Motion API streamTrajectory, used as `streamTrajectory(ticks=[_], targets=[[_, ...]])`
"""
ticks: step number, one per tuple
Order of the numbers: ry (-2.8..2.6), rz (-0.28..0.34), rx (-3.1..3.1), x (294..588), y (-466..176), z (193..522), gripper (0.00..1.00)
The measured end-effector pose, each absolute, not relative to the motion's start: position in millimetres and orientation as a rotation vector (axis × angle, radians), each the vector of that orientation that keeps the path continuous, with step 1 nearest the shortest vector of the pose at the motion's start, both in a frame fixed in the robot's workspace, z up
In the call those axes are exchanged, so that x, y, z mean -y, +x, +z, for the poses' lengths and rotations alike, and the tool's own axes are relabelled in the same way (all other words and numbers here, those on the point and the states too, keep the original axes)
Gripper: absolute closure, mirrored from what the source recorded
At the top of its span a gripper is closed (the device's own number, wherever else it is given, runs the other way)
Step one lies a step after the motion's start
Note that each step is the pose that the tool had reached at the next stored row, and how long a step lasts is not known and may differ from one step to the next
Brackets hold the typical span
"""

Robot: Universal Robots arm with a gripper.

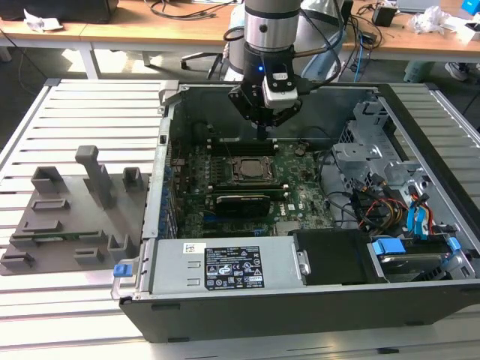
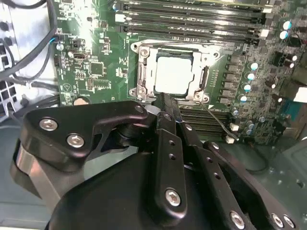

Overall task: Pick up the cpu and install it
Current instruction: 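Install the first cpu locking lever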

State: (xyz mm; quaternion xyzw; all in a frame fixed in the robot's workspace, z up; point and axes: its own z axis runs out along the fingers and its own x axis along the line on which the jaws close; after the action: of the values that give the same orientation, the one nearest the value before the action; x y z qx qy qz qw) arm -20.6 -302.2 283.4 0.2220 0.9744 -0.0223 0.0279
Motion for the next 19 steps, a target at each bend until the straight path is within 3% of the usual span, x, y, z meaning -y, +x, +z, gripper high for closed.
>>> streamTrajectory(ticks=[19], targets=[[0.289, -0.057, -3.066, 302.2, -20.6, 283.4, 0.89]])
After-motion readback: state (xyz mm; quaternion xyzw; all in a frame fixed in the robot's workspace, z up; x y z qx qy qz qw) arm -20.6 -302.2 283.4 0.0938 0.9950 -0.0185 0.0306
